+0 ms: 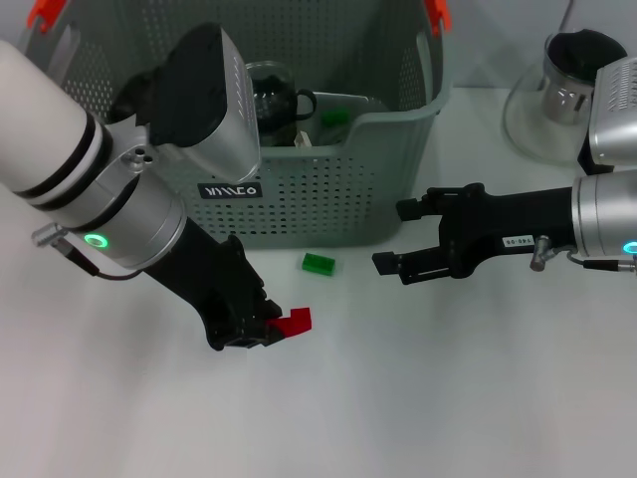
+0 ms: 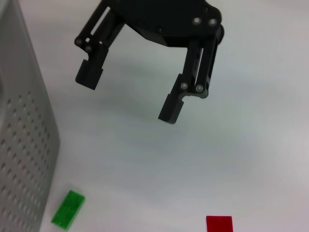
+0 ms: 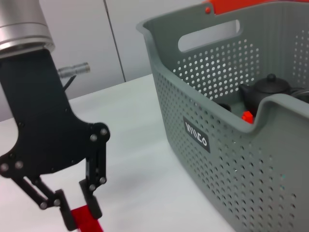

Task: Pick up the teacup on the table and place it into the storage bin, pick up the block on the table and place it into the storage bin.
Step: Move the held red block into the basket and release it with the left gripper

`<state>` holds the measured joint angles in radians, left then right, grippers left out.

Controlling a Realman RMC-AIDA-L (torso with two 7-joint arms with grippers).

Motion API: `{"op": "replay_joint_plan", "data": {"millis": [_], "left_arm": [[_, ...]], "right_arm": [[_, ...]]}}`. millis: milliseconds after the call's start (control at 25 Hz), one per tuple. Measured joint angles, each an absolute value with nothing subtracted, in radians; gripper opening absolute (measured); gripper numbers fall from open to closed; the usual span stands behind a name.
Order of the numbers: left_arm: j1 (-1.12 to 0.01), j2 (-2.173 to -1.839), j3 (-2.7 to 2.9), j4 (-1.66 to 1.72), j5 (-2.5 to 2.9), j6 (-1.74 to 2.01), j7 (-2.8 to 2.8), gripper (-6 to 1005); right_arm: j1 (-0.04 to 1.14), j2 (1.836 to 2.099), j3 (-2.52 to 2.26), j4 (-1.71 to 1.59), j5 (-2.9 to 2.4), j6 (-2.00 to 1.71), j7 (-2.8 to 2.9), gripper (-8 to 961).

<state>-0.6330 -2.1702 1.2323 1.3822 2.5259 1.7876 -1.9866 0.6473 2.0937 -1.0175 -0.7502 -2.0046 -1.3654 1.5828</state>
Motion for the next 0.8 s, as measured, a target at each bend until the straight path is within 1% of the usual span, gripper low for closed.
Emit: {"op": "replay_joint_plan", "data": {"millis": [240, 440, 520, 560, 600, 640, 800], "left_arm": [[-0.639, -2.168, 1.172, 1.396, 2.440, 1.835, -1.987, 185], [-0.720, -2.161, 0.925, 1.414, 2.287, 2.011, -1.999, 184], [-0.759, -2.144, 0.827, 1.413, 2.218, 2.037, -2.023, 184], [-0.759, -2.144, 0.827, 1.413, 2.218, 2.037, -2.023, 184], [-0.796, -2.105, 0.746, 1.403, 2.138, 1.994, -2.060, 184], [-0.802, -2.098, 0.741, 1.398, 2.131, 1.974, -2.066, 184], [-0.838, -2.047, 0.743, 1.318, 2.149, 1.756, -2.106, 184]], "right_arm": [[0.647, 2.093, -1.018, -0.750, -2.007, -1.368, 1.574, 914], [0.647, 2.091, -1.011, -0.750, -2.008, -1.372, 1.572, 914], [0.646, 2.091, -1.011, -0.750, -2.008, -1.377, 1.572, 914], [0.646, 2.090, -1.011, -0.750, -2.008, -1.379, 1.572, 913], [0.646, 2.089, -1.011, -0.750, -2.008, -1.379, 1.572, 913], [0.645, 2.089, -1.011, -0.750, -2.008, -1.380, 1.572, 912], [0.642, 2.085, -1.011, -0.750, -2.008, -1.390, 1.573, 912]]}}
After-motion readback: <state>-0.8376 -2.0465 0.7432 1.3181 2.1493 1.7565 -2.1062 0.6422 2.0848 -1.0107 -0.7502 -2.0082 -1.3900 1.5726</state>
